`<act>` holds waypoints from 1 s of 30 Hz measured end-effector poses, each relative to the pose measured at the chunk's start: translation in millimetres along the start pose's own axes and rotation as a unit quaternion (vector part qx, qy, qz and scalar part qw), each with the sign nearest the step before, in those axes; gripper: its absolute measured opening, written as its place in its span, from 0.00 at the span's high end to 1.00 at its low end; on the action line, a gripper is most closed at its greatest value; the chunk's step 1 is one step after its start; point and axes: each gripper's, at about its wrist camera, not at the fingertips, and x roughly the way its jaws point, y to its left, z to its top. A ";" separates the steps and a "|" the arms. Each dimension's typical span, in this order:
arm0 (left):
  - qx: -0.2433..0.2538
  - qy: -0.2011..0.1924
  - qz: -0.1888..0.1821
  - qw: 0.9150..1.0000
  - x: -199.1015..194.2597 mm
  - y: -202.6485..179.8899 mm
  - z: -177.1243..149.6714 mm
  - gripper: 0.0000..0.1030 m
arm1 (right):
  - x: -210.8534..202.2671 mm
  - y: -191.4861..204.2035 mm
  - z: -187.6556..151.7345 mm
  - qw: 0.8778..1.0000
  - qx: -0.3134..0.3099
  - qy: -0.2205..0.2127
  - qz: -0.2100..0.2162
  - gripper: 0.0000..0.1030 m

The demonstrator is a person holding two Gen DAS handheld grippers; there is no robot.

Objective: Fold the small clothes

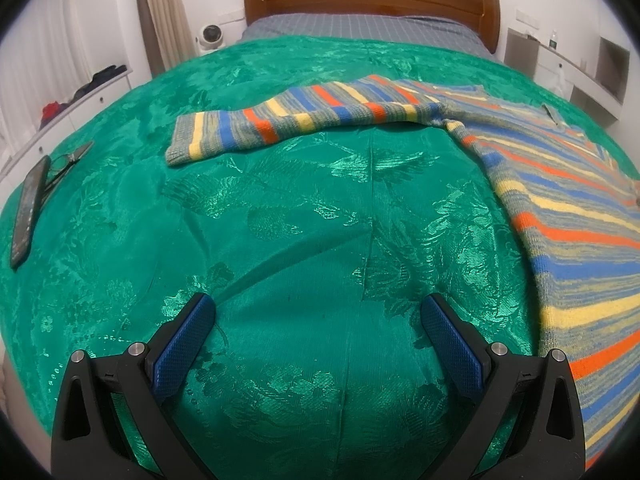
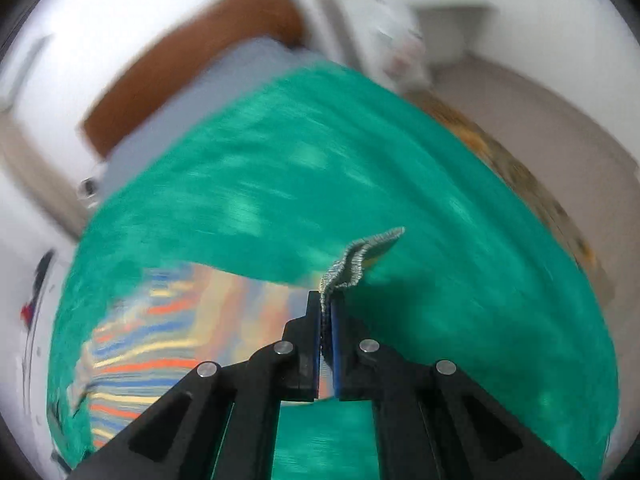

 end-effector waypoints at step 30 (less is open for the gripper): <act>-0.001 -0.004 -0.005 1.000 -0.9 0.8 -1.7 0.00 | 36.7 75.7 -142.2 0.984 -0.171 0.048 -0.016 0.33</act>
